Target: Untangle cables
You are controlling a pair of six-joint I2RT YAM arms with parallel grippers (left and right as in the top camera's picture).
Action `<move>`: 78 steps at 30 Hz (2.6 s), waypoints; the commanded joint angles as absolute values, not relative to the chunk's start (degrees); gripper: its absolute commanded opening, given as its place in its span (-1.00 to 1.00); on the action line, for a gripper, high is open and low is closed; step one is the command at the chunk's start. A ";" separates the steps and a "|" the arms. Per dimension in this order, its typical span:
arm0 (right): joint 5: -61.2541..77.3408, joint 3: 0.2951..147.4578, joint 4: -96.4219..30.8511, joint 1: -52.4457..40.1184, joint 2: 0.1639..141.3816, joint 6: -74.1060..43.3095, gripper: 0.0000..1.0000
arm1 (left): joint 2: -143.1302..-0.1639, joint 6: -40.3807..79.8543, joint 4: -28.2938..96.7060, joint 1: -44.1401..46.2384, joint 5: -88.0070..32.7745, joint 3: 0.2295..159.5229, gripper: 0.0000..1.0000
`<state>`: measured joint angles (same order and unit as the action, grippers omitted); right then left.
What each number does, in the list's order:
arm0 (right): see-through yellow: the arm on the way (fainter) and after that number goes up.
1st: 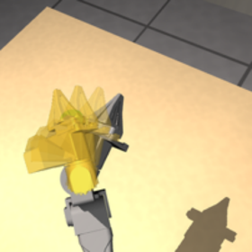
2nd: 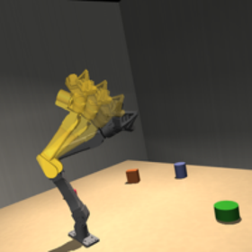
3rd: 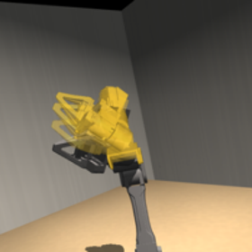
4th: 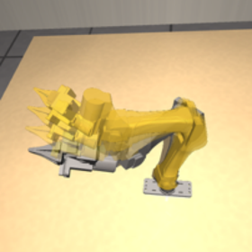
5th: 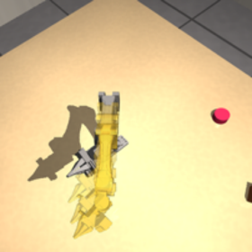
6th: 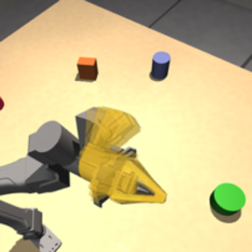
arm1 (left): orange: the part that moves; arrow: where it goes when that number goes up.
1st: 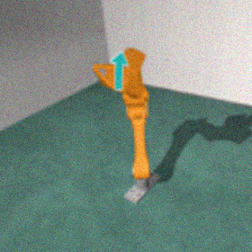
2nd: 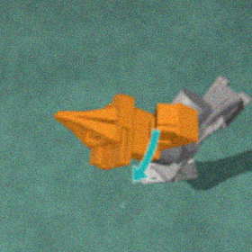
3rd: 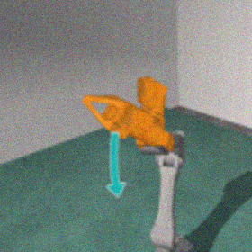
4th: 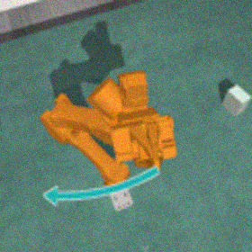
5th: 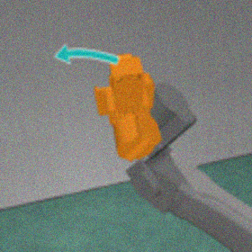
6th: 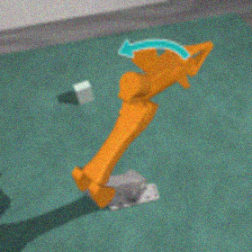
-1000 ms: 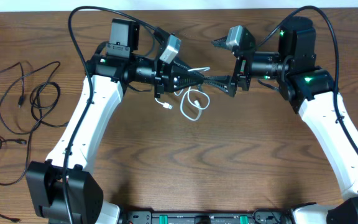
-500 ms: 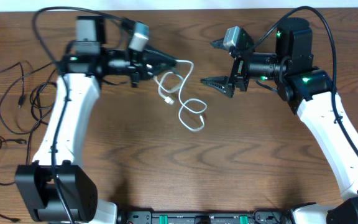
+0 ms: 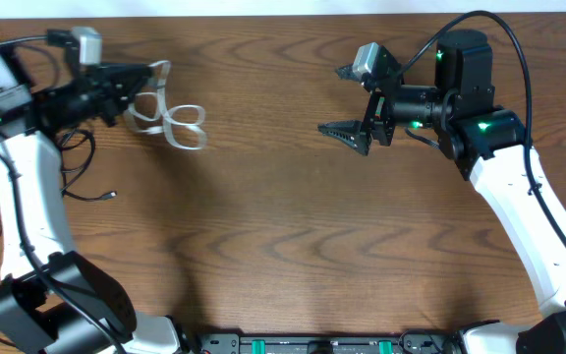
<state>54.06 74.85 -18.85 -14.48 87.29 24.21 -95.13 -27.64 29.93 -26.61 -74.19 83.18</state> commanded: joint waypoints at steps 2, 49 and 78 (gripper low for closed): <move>53.84 75.00 -19.03 -14.57 87.35 23.83 0.99 | -94.72 -16.34 30.17 -32.23 -58.02 84.25 -0.85; 3.88 75.00 -20.40 -14.57 87.35 7.14 0.99 | -79.72 -13.61 46.39 -23.53 -34.24 84.25 0.87; 3.16 75.00 -32.45 -14.57 87.35 7.14 0.99 | -79.83 -13.63 48.45 -15.18 -34.04 84.23 0.87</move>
<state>3.62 74.85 -32.16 -14.48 87.29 7.90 -79.72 -13.34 48.23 -15.27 -33.15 83.35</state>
